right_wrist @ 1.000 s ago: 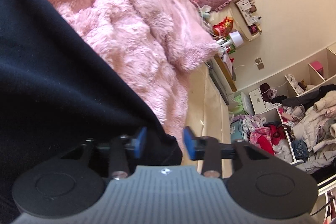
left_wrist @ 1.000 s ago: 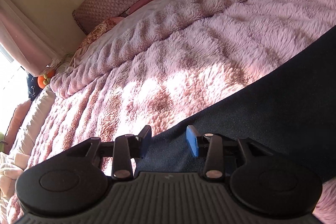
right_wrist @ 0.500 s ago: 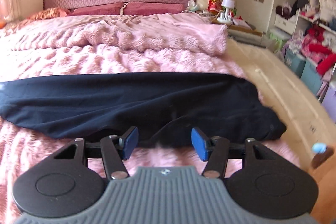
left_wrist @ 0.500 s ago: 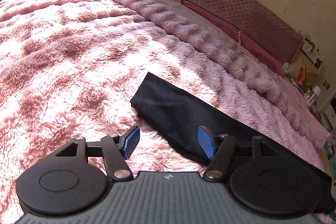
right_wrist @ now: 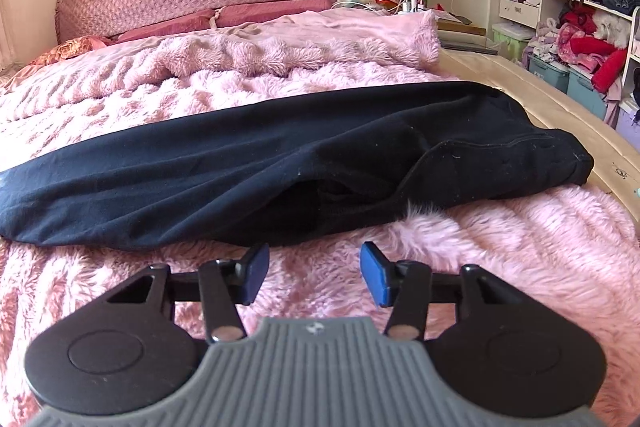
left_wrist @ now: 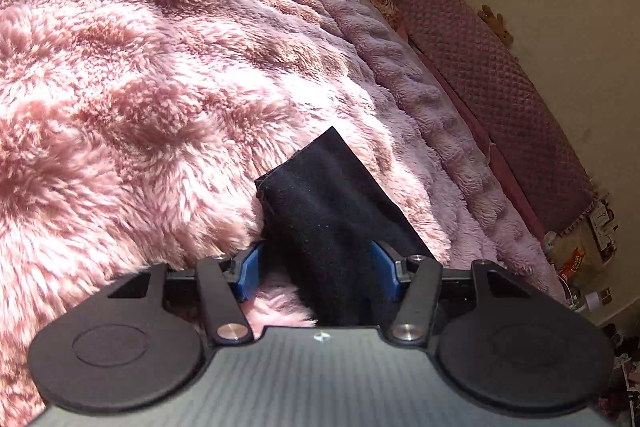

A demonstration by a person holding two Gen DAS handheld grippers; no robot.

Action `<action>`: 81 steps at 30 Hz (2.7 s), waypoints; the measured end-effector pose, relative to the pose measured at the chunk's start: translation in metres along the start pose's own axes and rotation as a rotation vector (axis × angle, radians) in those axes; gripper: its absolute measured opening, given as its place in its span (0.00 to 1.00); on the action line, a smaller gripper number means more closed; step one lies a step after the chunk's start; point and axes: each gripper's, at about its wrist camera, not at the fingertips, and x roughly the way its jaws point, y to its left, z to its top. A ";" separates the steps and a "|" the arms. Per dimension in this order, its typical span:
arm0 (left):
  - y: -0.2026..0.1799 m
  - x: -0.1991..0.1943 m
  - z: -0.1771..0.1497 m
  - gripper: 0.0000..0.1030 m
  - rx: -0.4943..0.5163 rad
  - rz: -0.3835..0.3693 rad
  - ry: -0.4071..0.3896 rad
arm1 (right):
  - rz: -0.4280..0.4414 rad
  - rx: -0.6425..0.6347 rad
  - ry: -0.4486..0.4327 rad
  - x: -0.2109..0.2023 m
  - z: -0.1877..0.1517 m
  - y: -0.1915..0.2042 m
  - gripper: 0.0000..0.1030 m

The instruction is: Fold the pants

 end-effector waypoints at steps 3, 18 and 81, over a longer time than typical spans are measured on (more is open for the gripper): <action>-0.011 0.006 0.005 0.31 0.050 0.037 0.005 | -0.057 0.029 -0.014 0.014 0.004 -0.001 0.45; -0.072 -0.028 0.042 0.07 0.215 0.106 -0.048 | -0.086 0.195 -0.028 -0.002 0.023 -0.027 0.03; -0.031 -0.030 0.014 0.54 0.340 0.382 0.036 | 0.306 0.053 0.228 0.110 0.102 -0.308 0.22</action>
